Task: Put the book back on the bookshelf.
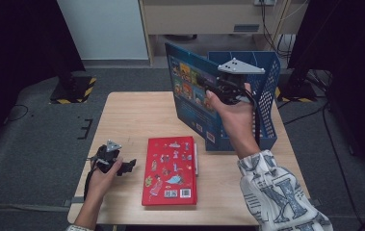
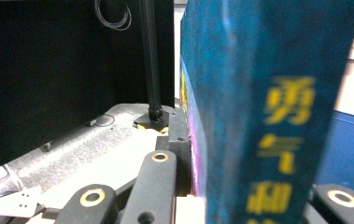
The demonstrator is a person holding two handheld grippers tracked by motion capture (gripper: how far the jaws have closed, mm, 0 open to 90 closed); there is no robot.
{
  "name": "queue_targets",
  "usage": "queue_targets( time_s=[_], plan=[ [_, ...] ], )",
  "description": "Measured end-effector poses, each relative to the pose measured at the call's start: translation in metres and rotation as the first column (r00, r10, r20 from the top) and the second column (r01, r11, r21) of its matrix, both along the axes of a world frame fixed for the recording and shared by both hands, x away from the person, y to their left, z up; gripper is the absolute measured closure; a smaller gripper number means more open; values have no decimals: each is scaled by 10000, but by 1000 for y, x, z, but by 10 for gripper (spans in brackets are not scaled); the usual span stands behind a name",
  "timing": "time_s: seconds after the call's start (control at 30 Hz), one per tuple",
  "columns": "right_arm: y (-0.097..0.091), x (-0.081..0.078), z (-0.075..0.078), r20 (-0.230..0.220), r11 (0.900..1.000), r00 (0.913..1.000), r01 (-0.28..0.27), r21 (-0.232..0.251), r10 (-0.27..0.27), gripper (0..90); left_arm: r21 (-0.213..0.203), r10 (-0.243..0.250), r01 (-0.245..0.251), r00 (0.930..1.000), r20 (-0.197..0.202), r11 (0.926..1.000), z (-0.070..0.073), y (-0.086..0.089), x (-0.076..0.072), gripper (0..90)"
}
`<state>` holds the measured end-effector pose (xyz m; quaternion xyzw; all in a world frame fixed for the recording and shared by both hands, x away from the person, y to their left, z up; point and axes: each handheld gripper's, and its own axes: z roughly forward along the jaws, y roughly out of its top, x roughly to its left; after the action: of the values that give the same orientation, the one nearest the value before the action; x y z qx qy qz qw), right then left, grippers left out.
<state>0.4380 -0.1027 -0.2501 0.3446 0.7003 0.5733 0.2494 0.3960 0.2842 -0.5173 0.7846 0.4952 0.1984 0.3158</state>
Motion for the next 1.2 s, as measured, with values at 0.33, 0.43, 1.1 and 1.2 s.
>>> queue_targets(
  time_s=[0.33, 0.43, 1.1, 1.2],
  plan=[
    [-12, 1, 1, -111, 9997, 9998, 195, 166, -193, 825, 163, -105, 106, 9999, -56, 9998, -3, -1, 0, 58],
    [-16, 0, 2, -67, 9995, 9997, 232, 237, -230, 825, 154, -12, 13, 10000, -65, 9999, -3, 0, 1, 55],
    [-61, -16, 7, 55, 9959, 9969, 783, 451, -787, 825, -17, 193, -193, 9997, -147, 9998, -10, 3, 9, 56],
    [-72, -20, 5, 83, 9952, 9961, 875, 430, -879, 824, -199, 273, -277, 9993, -243, 9994, -13, 5, 12, 56]
  ],
)
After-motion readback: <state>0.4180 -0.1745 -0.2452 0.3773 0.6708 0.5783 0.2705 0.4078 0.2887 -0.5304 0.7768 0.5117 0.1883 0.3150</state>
